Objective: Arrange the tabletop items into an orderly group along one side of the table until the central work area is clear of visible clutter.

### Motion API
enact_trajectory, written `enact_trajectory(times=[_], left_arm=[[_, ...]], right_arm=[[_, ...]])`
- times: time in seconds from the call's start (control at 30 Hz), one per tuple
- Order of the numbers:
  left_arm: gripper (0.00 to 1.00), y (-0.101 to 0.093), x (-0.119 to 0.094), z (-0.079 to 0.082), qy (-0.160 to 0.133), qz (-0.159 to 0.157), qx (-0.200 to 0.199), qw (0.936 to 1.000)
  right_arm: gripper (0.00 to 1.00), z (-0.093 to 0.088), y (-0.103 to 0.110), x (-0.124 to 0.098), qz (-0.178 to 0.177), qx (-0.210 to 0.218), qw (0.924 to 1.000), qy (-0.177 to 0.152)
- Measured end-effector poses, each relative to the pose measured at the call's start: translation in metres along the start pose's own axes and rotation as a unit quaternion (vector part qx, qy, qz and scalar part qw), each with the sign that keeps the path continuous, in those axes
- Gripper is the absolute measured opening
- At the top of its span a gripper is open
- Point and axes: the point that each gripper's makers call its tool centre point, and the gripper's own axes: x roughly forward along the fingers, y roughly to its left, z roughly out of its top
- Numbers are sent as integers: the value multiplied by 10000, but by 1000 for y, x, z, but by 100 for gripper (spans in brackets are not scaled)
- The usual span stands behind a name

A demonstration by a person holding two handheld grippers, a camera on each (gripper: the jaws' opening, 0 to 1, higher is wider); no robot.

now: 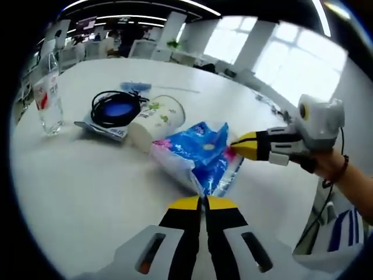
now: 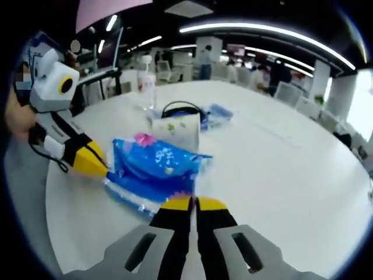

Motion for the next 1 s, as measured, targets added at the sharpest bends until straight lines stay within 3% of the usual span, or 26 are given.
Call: enact_trajectory(times=[0.5, 0.8, 1.0], left_arm=[[2, -17, -6, 30, -204, -230, 209, 9993], [2, -21, -1, 49, -227, -280, 302, 9989], [2, -30, 5, 58, -278, -347, 350, 9984]], right_arm=[[0, 17, -13, -41, -319, 130, 9991, -250], [0, 22, -22, -55, -426, 529, 9969, -391], [0, 20, -34, -62, -514, 572, 9965, -341]])
